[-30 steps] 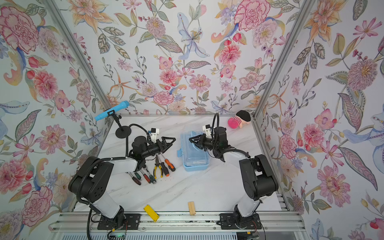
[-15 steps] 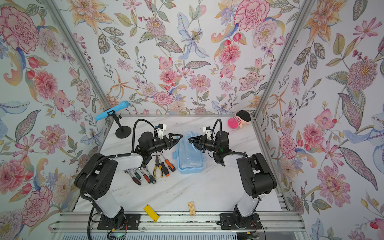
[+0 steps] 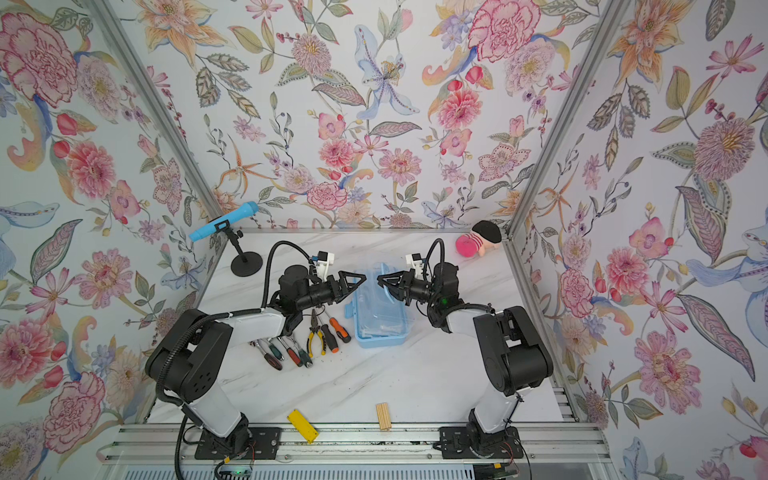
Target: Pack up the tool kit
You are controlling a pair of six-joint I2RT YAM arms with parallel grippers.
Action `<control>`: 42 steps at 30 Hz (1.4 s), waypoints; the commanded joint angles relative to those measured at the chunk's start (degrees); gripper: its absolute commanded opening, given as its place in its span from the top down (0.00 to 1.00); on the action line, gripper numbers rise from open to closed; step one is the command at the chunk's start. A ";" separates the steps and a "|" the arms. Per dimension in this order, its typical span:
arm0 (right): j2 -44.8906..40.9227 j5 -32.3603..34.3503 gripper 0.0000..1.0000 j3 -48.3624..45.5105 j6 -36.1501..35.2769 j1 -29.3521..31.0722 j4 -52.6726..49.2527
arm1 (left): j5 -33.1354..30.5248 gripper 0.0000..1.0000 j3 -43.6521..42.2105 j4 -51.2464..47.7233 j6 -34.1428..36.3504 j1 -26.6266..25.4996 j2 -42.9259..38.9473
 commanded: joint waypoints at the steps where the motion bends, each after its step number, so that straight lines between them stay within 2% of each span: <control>1: -0.08 -2.21 1.00 0.25 0.56 0.67 2.38 | -0.06 0.07 -0.70 -1.94 2.34 -0.53 -1.67; 18: 0.39 -2.75 1.00 -0.20 -1.11 1.12 0.54 | 1.41 0.06 3.97 7.29 -2.59 -1.71 5.39; 23: -1.62 -1.64 0.96 1.09 -7.73 1.40 -9.39 | 0.95 0.05 4.46 8.64 -3.13 -2.65 6.11; 31: -4.80 1.08 0.82 4.56 -19.23 1.40 -27.07 | 1.39 0.06 2.51 14.16 -6.05 -3.05 6.07; 38: -6.56 4.41 0.61 7.50 -26.86 1.55 -38.81 | 0.76 0.06 2.41 12.67 -4.65 -3.72 4.75; 42: -7.97 5.96 0.58 8.14 -28.80 1.56 -41.92 | 0.86 0.06 2.63 13.20 -5.18 -3.89 4.63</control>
